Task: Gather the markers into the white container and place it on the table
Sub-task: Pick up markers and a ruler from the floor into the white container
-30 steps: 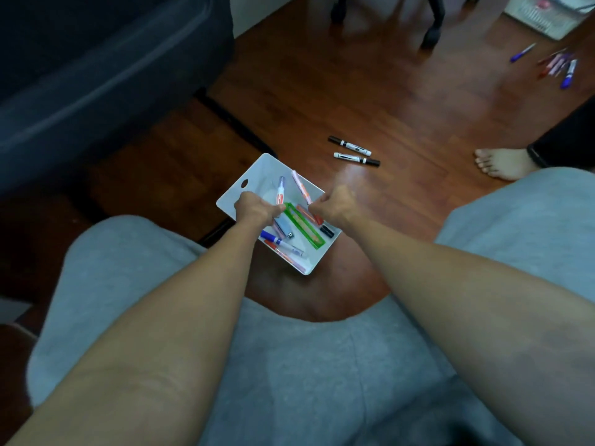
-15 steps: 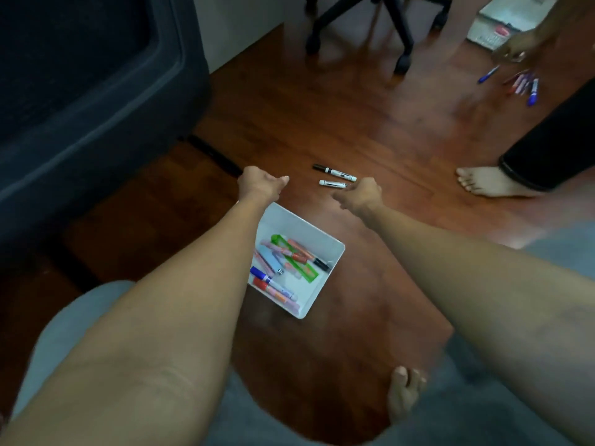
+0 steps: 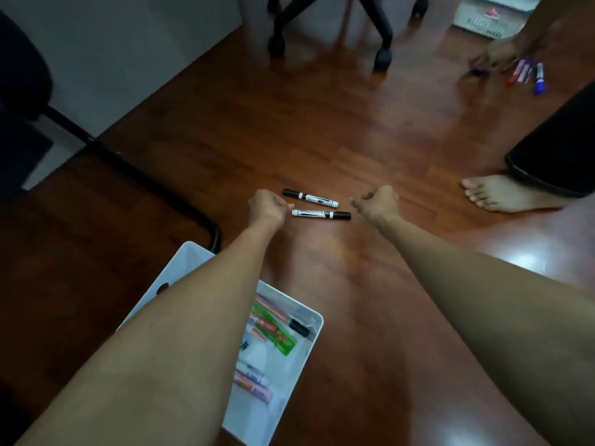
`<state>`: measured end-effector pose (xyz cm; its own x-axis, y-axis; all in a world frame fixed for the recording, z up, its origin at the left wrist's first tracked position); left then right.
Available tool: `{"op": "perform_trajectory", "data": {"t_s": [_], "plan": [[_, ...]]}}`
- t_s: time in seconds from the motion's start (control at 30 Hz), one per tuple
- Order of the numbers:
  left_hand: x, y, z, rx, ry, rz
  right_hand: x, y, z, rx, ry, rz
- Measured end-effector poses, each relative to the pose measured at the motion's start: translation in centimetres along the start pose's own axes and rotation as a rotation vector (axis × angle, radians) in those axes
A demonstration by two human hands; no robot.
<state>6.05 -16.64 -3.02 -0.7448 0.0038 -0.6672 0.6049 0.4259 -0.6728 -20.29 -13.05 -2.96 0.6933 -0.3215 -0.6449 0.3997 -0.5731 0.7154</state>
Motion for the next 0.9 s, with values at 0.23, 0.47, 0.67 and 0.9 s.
{"op": "perform_trajectory", "data": {"t_s": [0.23, 0.47, 0.67, 0.9], "plan": [[4.6, 0.0, 3.5, 0.215, 0.163, 0.16, 4.7, -0.4, 3.6, -0.187, 0.102, -0.128], [6.3, 0.6, 4.4, 0.399, 0.201, 0.139, 6.0, 0.0, 4.9, -0.446, 0.228, -0.195], [5.9, 0.8, 4.1, 0.381, 0.166, 0.093, 6.6, 0.7, 4.9, -0.519, 0.27, -0.262], [4.0, 1.0, 2.7, 0.343, 0.206, 0.301, 4.8, -1.5, 3.2, -0.339, 0.247, -0.224]]}}
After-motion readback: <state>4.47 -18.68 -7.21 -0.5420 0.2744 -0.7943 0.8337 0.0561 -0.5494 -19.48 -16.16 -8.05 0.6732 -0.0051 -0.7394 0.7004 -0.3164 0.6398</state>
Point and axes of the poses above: each hand's wrist, its own z-axis towards the middle knuckle, its own x-axis out of the palm, y = z × x, the point moved 8 cm from there along z, towards the middle knuckle, and after that the axes turned 6 degrees about -y, right-handed, at the moved point
